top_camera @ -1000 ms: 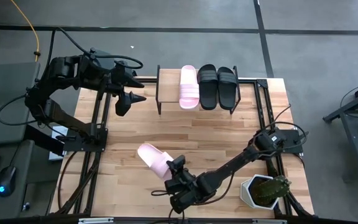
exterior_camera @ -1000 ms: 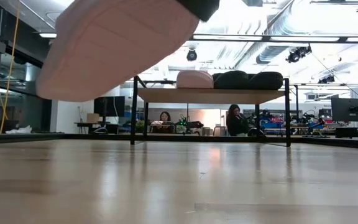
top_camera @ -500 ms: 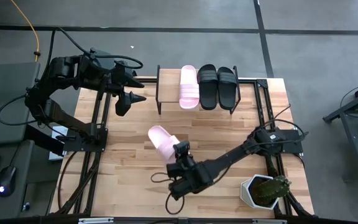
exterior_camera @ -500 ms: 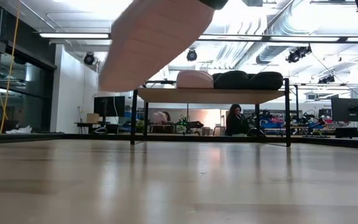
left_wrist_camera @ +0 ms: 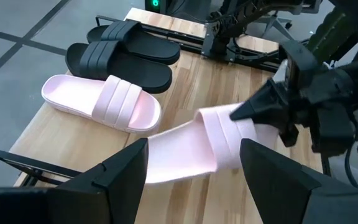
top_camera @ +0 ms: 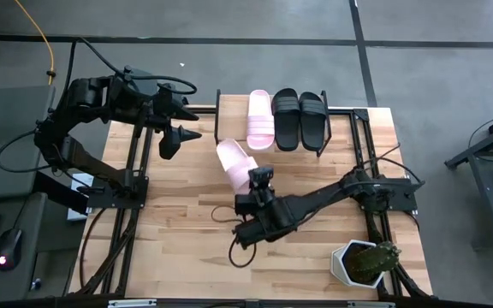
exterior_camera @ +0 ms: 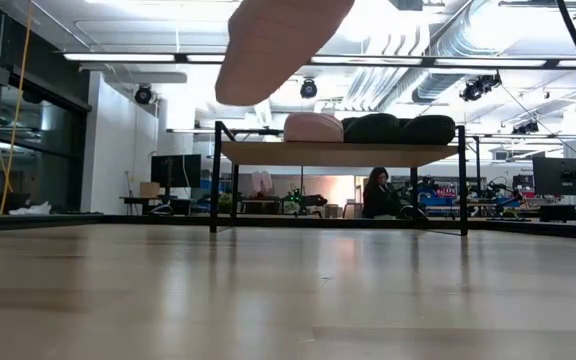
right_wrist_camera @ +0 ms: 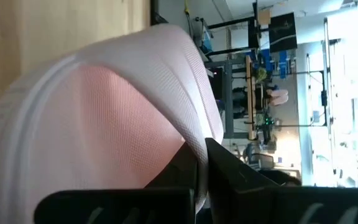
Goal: Pick and place slides into the shelf
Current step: Put the pink slipper on the shelf
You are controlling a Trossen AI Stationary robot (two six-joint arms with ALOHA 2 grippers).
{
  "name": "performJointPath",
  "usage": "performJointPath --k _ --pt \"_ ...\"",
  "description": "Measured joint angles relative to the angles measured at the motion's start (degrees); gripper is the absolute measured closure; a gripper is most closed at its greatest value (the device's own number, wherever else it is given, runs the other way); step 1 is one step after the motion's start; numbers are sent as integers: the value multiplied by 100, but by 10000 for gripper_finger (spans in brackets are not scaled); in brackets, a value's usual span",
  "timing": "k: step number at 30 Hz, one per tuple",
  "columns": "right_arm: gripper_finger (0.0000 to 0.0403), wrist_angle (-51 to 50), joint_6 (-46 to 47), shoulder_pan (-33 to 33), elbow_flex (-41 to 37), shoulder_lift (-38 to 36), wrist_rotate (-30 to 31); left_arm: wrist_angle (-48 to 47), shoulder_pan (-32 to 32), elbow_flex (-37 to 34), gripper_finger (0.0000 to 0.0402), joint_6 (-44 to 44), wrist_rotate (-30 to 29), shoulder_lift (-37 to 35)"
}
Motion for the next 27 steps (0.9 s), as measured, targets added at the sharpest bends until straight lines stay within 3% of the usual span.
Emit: performJointPath --k 18,27 --pt "402 74 -455 -1143 122 -264 43 100 1 0 158 0 0 0" --pt "402 192 -459 -1776 122 -264 603 102 0 -2 158 0 2 0"
